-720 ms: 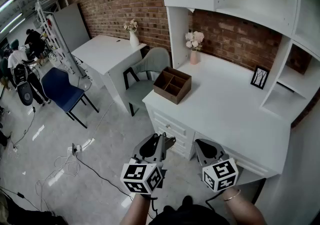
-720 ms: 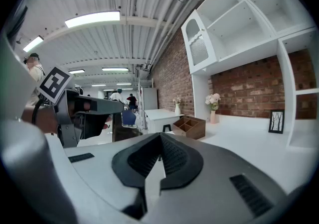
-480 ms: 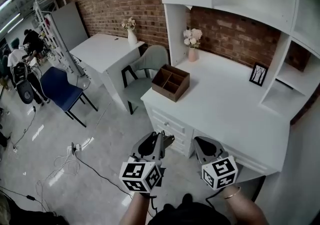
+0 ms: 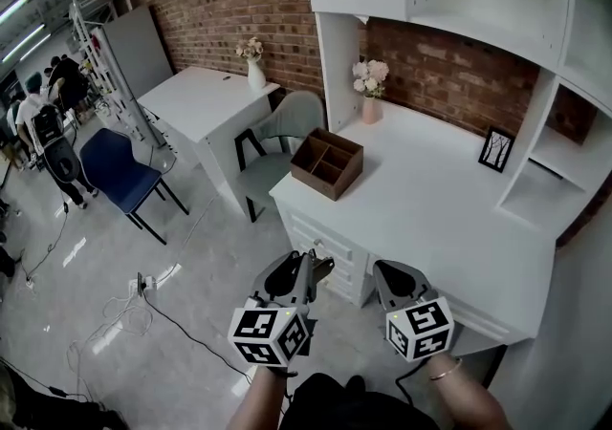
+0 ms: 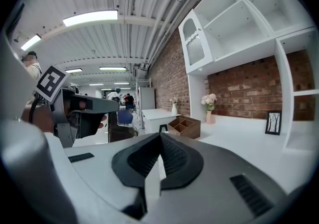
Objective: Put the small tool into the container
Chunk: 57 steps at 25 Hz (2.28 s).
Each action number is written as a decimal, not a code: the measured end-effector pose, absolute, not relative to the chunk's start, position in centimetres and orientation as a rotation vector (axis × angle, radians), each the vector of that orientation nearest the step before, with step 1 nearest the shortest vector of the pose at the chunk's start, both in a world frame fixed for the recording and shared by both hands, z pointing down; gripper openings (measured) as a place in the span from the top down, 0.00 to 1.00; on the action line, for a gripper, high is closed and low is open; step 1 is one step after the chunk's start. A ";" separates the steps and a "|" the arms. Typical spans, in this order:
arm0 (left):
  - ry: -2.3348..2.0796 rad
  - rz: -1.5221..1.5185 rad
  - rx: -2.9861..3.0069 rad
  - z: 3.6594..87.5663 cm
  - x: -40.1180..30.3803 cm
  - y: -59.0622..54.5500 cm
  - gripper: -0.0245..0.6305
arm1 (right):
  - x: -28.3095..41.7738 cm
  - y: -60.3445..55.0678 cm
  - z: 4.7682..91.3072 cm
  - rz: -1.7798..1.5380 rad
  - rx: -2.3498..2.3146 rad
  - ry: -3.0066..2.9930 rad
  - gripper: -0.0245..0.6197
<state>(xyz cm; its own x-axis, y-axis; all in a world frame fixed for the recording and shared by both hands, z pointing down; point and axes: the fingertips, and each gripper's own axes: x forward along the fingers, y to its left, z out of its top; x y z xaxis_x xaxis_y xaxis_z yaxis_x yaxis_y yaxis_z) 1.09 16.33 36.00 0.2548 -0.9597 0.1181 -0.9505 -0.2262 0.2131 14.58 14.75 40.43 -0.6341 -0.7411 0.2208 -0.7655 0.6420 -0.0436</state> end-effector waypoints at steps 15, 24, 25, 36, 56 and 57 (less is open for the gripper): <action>-1.789 -0.063 2.269 36.8 -1.7 10.4 0.86 | 12.2 9.0 40.7 0.240 1.265 -2.666 0.96; -1.754 -0.060 2.254 38.0 -6.6 1.4 0.86 | 7.8 0.1 42.0 0.283 1.299 -2.630 0.96; -1.749 -0.057 2.252 38.1 -7.2 0.4 0.86 | 7.2 -0.9 42.2 0.291 1.301 -2.625 0.96; -1.660 -0.045 2.283 38.9 -11.6 -9.3 0.86 | 3.8 -9.4 44.0 0.356 1.392 -2.528 0.96; -1.509 -0.057 2.418 37.5 -11.4 -19.4 0.86 | 3.4 -17.3 44.2 0.374 1.565 -2.432 0.96; -1.509 -0.055 2.419 37.5 -11.3 -19.6 0.86 | 3.6 -17.5 44.2 0.378 1.569 -2.431 0.96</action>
